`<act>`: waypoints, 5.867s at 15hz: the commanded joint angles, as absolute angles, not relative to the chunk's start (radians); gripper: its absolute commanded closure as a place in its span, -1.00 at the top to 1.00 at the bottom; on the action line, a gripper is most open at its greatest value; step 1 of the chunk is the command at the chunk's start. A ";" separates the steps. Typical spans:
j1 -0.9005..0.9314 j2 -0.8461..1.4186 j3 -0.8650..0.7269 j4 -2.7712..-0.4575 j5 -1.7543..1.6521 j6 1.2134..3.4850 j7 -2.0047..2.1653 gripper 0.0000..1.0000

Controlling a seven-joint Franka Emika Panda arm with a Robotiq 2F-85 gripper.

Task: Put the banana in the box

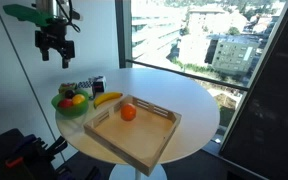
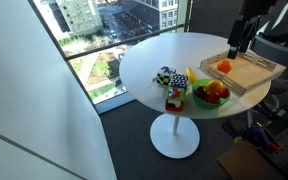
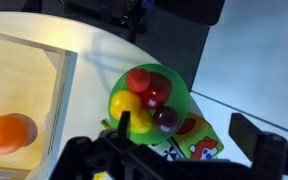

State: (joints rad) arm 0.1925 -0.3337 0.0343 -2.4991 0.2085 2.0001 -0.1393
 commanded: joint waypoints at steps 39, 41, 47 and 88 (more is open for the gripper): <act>0.092 0.063 0.063 -2.232 -0.065 2.236 0.115 1.00; 0.094 0.062 0.067 -2.253 -0.049 2.240 0.100 1.00; 0.094 0.066 0.066 -2.244 -0.050 2.238 0.101 1.00; 0.194 0.493 -0.020 -2.060 -0.148 2.450 0.339 1.00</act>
